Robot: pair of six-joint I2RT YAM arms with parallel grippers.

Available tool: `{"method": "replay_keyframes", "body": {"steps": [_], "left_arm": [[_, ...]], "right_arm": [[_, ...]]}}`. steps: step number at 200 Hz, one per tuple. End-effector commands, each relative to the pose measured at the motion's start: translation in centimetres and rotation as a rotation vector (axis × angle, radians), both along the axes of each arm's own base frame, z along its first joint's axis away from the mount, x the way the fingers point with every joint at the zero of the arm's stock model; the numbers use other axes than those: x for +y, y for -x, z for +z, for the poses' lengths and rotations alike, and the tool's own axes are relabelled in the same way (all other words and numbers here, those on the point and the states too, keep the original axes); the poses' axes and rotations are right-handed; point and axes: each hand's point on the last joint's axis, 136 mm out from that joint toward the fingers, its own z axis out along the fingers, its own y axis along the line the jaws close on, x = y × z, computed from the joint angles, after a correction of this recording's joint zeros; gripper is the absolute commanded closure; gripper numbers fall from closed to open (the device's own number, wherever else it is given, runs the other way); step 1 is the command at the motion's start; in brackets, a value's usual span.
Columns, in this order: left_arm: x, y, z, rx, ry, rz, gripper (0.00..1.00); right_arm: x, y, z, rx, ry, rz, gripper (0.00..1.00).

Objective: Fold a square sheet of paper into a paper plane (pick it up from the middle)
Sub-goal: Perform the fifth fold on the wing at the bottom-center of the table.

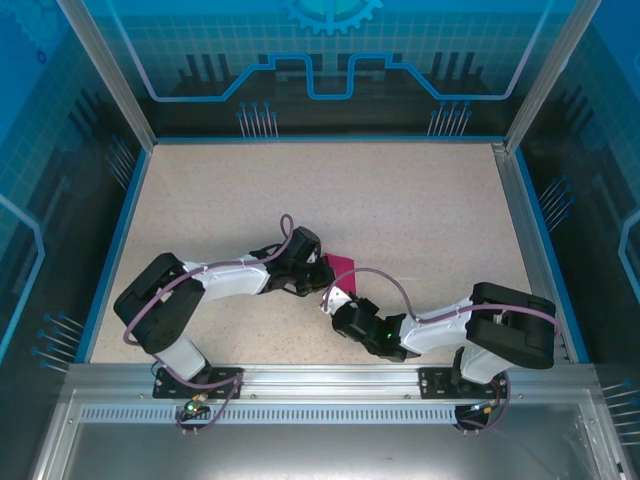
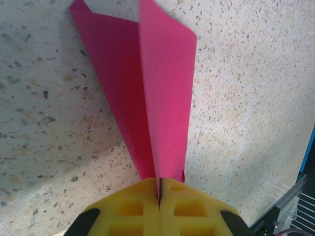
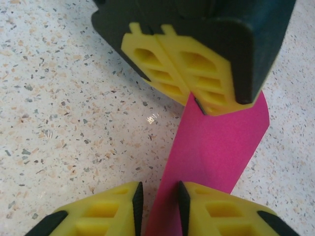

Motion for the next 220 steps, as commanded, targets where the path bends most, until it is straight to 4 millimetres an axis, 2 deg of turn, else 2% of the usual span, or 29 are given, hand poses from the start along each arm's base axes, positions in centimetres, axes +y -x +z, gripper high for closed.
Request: {"method": "replay_keyframes", "body": {"steps": [1, 92, 128, 135, 146, 162, 176, 197, 220], "left_arm": [[-0.5, 0.4, 0.0, 0.028, 0.013, -0.009, 1.00], [-0.1, 0.5, 0.5, 0.016, 0.015, 0.005, 1.00], [0.3, 0.6, 0.8, 0.002, 0.010, 0.003, 0.96], [0.5, 0.7, 0.8, -0.002, 0.002, 0.006, 0.92], [0.9, 0.9, 0.9, -0.012, -0.003, 0.011, 0.77], [1.3, 1.0, 1.6, -0.040, 0.005, 0.013, 0.74], [1.9, 1.0, 2.2, -0.064, -0.005, 0.023, 0.65], [3.7, 1.1, 2.9, -0.087, -0.052, 0.062, 0.62], [6.1, 1.2, 3.5, -0.111, -0.092, 0.137, 0.53]], "right_arm": [[0.4, -0.2, 1.2, -0.012, -0.072, -0.035, 0.73], [-0.5, -0.4, 0.4, 0.022, -0.071, -0.073, 0.91], [-0.7, -0.6, 0.8, 0.031, -0.091, -0.112, 0.98], [-0.6, -0.5, 1.0, 0.034, -0.105, -0.111, 0.98], [-0.1, -0.3, 1.1, 0.055, -0.126, -0.091, 0.99], [0.4, -0.1, 0.6, 0.130, -0.162, -0.089, 0.99], [0.7, 0.0, 0.4, 0.200, -0.212, -0.100, 0.99], [1.3, 0.5, 0.8, 0.284, -0.292, -0.090, 0.99], [1.4, 0.5, 1.0, 0.363, -0.369, -0.087, 0.99]]}}
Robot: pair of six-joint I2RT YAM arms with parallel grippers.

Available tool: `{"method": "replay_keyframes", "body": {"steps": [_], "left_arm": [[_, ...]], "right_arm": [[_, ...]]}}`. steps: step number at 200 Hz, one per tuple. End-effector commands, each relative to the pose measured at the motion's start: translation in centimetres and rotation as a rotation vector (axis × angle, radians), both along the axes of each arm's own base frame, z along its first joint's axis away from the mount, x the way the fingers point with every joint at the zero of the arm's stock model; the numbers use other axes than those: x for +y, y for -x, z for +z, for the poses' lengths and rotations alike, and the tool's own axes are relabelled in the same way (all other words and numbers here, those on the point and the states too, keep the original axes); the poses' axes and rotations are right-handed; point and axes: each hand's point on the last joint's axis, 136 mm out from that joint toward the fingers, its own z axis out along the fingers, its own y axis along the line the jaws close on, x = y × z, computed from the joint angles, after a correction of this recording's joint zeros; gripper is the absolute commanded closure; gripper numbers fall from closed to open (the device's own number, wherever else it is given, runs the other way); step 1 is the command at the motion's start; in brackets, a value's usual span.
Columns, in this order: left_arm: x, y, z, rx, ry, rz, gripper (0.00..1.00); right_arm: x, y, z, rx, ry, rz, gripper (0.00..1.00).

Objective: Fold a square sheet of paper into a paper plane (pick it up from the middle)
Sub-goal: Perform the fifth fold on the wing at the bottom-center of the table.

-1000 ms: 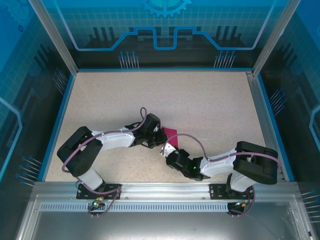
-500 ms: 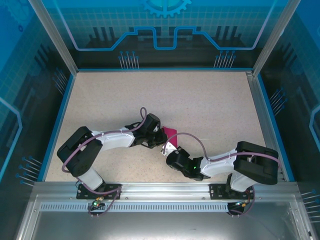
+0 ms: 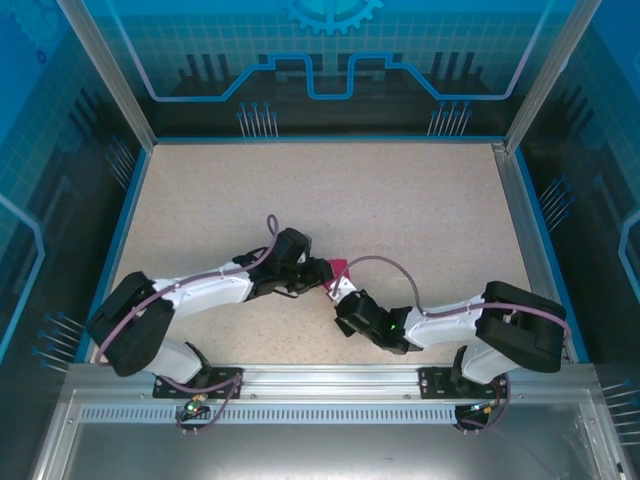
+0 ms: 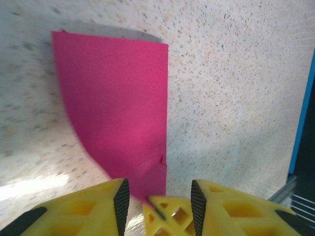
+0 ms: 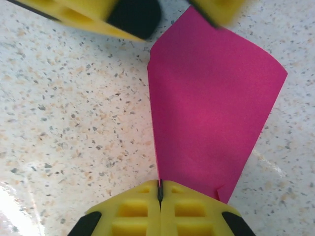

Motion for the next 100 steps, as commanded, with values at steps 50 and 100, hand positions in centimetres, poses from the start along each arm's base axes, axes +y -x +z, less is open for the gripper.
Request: {"method": "replay_keyframes", "body": {"steps": [50, 100], "left_arm": [[4.9, 0.9, 1.1, -0.066, -0.042, 0.133, 0.38], [1.8, -0.2, 0.1, 0.029, 0.018, 0.090, 0.29]], "right_arm": [[0.6, 0.4, 2.1, 0.185, -0.294, 0.003, 0.98], [0.0, 0.2, 1.4, 0.128, -0.272, 0.018, 0.96]]}}
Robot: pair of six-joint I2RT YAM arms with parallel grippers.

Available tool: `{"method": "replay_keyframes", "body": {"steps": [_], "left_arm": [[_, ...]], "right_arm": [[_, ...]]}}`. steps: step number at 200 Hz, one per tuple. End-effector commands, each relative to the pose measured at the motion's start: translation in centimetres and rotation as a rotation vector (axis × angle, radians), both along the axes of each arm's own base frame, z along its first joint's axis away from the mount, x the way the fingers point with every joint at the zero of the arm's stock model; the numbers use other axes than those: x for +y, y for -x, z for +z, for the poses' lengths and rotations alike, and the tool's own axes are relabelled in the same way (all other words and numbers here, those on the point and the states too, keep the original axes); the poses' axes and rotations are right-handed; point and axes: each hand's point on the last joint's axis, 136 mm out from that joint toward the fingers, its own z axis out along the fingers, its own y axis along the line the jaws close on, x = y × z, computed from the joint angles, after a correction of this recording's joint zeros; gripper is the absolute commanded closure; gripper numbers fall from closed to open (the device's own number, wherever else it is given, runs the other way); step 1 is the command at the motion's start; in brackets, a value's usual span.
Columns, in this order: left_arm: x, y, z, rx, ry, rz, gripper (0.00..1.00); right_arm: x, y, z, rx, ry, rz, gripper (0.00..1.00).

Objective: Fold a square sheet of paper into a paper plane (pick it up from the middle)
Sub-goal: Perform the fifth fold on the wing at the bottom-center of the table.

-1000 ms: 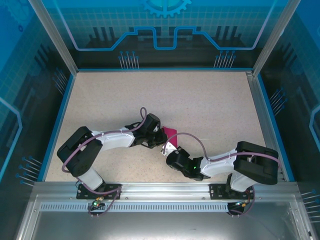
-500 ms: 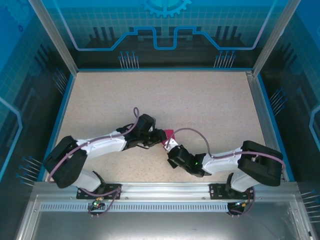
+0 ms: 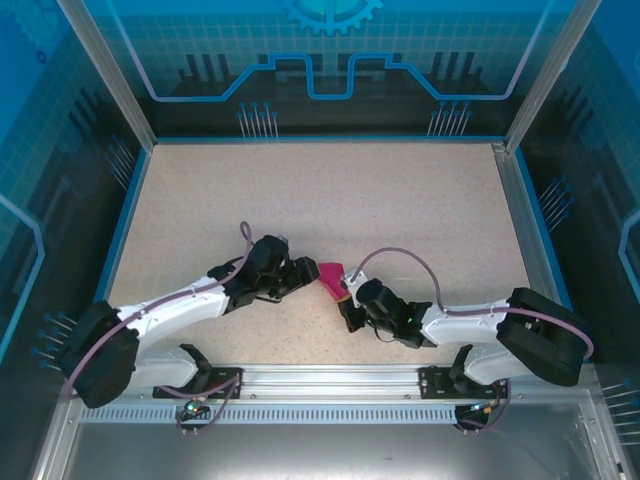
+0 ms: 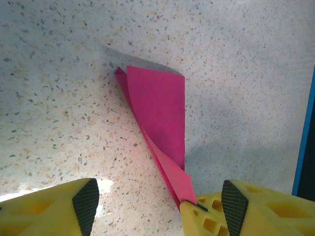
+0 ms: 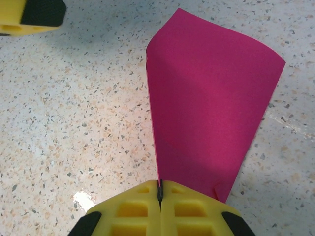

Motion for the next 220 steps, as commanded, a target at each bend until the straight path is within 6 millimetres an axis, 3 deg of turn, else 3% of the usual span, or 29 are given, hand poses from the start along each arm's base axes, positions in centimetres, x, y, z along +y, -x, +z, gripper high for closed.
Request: {"method": "replay_keyframes", "body": {"steps": [1, 23, 84, 109, 140, 152, 181, 198, 220], "left_arm": [[-2.2, -0.9, -0.2, 0.056, 0.050, -0.030, 0.29], [-4.2, -1.6, -1.1, 0.106, 0.089, -0.059, 0.34], [-5.3, -2.1, -3.2, 0.191, 0.107, -0.028, 0.43], [-5.2, -2.2, -3.3, 0.197, 0.098, -0.032, 0.56], [-4.7, -1.9, -3.6, 0.205, 0.078, -0.018, 0.82], [-4.6, -1.9, -3.6, 0.207, 0.068, -0.018, 0.87], [-4.3, -1.9, -3.5, 0.209, 0.055, -0.008, 1.00], [-4.0, -1.9, -3.3, 0.208, 0.046, 0.000, 1.00], [-3.7, -1.7, -3.2, 0.208, 0.036, 0.006, 1.00]], "right_arm": [[0.2, -0.2, 0.3, -0.036, -0.030, 0.015, 0.96], [0.3, -0.1, 0.7, -0.088, -0.015, 0.037, 0.96], [0.0, -0.1, 0.6, -0.166, 0.037, 0.059, 0.94], [0.0, 0.1, 0.4, -0.169, 0.059, 0.071, 0.94], [0.0, 0.5, 0.1, -0.179, 0.094, 0.103, 0.94], [-0.2, 0.5, 0.2, -0.189, 0.105, 0.105, 0.93], [-0.5, 0.5, 0.3, -0.211, 0.133, 0.123, 0.83], [-0.5, 0.5, 0.4, -0.224, 0.156, 0.138, 0.73], [-0.2, 0.7, 0.4, -0.238, 0.198, 0.156, 0.69]]}}
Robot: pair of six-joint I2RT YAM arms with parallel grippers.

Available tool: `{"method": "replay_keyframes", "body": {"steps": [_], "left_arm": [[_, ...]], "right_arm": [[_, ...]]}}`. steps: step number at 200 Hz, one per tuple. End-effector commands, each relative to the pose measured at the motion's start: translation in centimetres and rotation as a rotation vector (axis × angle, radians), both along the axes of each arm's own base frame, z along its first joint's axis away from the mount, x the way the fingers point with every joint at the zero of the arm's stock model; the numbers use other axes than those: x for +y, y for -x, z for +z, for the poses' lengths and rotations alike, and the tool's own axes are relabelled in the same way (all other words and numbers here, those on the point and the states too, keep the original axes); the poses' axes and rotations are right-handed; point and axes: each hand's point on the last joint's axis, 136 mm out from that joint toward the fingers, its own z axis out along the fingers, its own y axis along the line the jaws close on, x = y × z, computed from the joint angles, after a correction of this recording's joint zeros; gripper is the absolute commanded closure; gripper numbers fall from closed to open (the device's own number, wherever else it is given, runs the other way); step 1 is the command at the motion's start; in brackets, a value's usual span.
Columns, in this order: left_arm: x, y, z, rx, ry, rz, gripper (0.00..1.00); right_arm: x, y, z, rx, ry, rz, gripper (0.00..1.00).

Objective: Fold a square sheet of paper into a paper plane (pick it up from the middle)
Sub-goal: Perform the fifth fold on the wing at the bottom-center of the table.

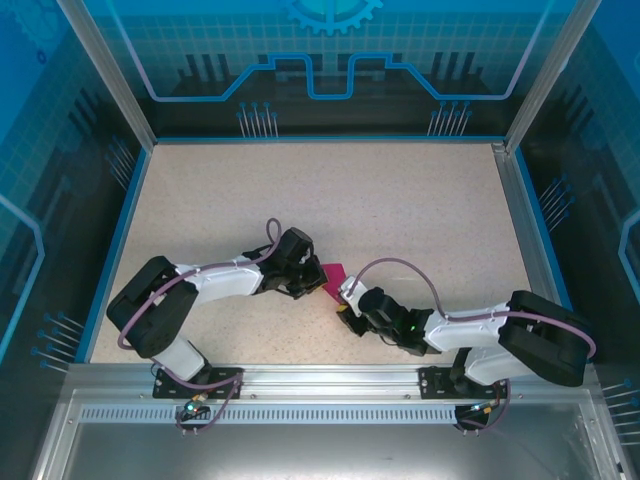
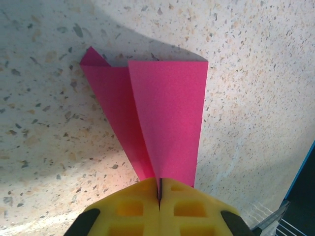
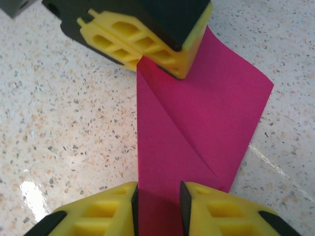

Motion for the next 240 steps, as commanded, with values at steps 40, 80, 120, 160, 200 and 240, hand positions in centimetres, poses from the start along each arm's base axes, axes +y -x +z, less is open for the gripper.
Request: {"method": "replay_keyframes", "body": {"steps": [40, 80, 120, 160, 200, 240], "left_arm": [[0.3, -0.3, 1.4, -0.020, -0.012, 0.005, 1.00], [0.5, -0.3, 1.4, -0.024, -0.021, 0.004, 1.00], [0.6, -0.2, 1.2, -0.022, -0.025, 0.002, 0.99], [0.9, -0.3, 1.4, -0.033, -0.042, 0.003, 0.84], [2.3, -0.3, 2.3, -0.056, -0.076, 0.023, 0.65], [4.0, 0.1, 3.3, -0.095, -0.114, 0.044, 0.46]], "right_arm": [[1.4, -0.4, 0.7, -0.109, 0.145, 0.025, 0.69], [2.0, -0.4, 0.7, -0.141, 0.195, 0.020, 0.75], [1.8, -0.3, 0.4, -0.125, 0.188, -0.010, 0.93], [1.3, -0.5, -0.1, -0.100, 0.173, -0.061, 1.00], [1.4, -0.4, -0.3, -0.055, 0.134, -0.087, 1.00], [2.0, -0.4, 0.1, 0.005, 0.034, -0.091, 1.00]]}}
